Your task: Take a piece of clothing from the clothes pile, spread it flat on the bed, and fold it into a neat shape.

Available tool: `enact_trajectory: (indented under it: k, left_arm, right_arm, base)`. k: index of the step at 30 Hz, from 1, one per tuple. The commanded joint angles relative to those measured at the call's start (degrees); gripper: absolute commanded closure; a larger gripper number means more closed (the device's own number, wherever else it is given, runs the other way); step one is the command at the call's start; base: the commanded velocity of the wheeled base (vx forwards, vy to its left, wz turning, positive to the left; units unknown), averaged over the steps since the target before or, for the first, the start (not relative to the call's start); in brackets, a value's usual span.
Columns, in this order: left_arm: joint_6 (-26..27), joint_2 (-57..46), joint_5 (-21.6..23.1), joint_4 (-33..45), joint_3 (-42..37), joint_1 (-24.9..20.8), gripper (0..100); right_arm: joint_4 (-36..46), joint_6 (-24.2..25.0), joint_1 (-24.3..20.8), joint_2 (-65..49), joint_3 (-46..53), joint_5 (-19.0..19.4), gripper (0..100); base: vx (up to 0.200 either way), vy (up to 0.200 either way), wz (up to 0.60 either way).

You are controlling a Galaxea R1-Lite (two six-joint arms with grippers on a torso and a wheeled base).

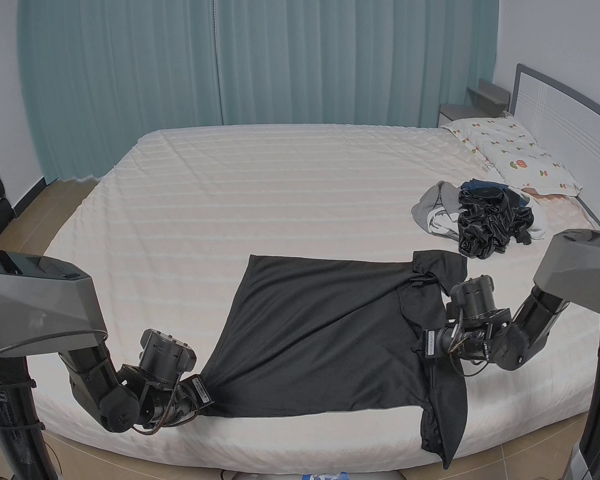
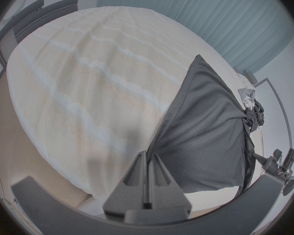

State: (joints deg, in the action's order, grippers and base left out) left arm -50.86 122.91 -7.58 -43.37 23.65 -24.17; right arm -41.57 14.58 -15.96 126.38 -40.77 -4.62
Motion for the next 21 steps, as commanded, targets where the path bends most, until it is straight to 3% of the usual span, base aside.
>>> enact_trajectory:
  k: [1, 6, 7, 8, 11, 15, 21]
  left_arm:
    - [0.0, 0.3, 0.0, 0.0, 0.0, 0.0, 100]
    - [0.0, 0.4, 0.0, 0.1, -0.1, -0.1, 100]
    - [0.0, 0.4, 0.0, 0.1, -0.1, -0.1, 100]
    - [0.0, 0.3, 0.0, 0.2, -0.1, -0.1, 100]
    - [0.0, 0.3, 0.0, 0.4, -0.2, -0.1, 100]
    - [0.0, 0.3, 0.0, 0.5, -0.2, -0.1, 100]
    - [0.0, 0.3, 0.0, 0.4, -0.6, -0.3, 100]
  right_arm:
    - [-0.2, -0.1, 6.3, -6.8, 4.7, 1.8, 100]
    - [-0.4, -2.8, 17.0, -12.6, 11.5, 9.1, 100]
    - [-0.4, -2.8, 17.0, -12.6, 11.5, 9.1, 100]
    - [-0.9, -3.5, 20.7, -13.1, 13.0, 11.3, 100]
    - [-2.5, -4.2, 25.3, -12.5, 14.3, 13.8, 100]
    - [-4.9, -5.4, 29.6, -9.7, 14.7, 17.7, 100]
    - [-9.7, -6.1, 33.0, -4.3, 14.7, 18.2, 100]
  base:
    - [0.0, 0.0, 0.0]
    - [0.0, 0.0, 0.0]
    - [0.0, 0.0, 0.0]
    - [0.0, 0.0, 0.0]
    - [0.0, 0.0, 0.0]
    - [0.0, 0.0, 0.0]
    - [0.0, 0.0, 0.0]
